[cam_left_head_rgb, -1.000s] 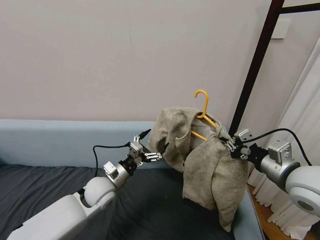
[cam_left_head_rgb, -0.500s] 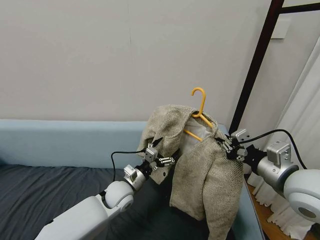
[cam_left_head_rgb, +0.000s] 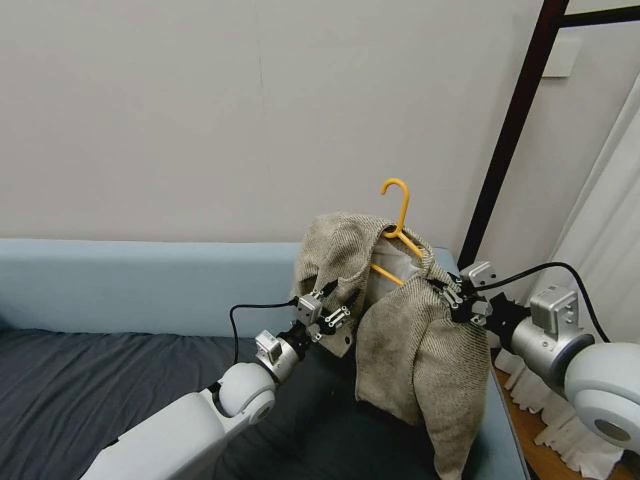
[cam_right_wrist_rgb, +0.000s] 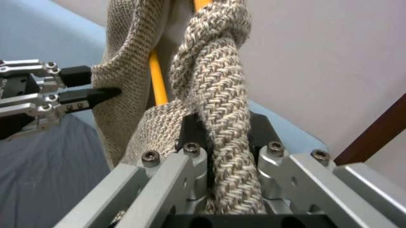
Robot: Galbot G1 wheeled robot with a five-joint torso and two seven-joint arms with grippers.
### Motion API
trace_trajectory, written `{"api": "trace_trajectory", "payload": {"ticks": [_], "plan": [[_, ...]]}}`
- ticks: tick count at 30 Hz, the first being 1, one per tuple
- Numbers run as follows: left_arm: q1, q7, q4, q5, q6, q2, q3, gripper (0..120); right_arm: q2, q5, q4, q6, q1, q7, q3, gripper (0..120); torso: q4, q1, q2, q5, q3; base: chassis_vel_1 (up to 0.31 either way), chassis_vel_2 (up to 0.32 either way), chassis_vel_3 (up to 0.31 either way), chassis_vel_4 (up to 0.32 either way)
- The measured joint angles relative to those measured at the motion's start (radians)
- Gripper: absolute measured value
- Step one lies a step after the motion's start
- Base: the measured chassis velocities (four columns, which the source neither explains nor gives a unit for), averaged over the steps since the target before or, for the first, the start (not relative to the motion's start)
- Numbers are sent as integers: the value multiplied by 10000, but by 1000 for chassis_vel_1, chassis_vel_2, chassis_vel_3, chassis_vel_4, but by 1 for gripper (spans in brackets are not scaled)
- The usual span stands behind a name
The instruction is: Pick up the clothes from the sofa and hang them on the clothes hanger.
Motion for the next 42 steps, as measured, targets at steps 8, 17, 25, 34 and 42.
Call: {"api": "trace_trajectory", "payload": {"ticks": [8, 17, 25, 34, 42], "plan": [[-8, 26, -216, -23, -23, -11, 97, 4, -6, 30, 6, -122, 4, 129, -17, 8, 0, 0, 0, 0, 0, 0, 0, 0, 0], [169, 90, -1384, 359, -24, 274, 379, 4, -9, 18, -161, -280, 63, 275, -41, 8, 0, -1, 0, 0, 0, 0, 0, 0, 0], [448, 15, -1562, 670, 35, 771, 337, 4, 12, 22, -293, -312, 54, 341, -41, 8, 0, 0, 0, -1, 0, 0, 0, 0, 0], [1355, -2072, -2503, 1559, 1145, 1315, -177, 32, 147, 26, -333, -296, 41, 374, 0, 8, 0, 0, 0, -2, 0, 0, 0, 0, 0], [3182, -2688, -3499, 1117, 1648, 1539, -1975, 63, 266, 83, -305, -254, -25, 484, 88, 8, 0, 0, 0, -3, 0, 0, 0, 0, 0]]}}
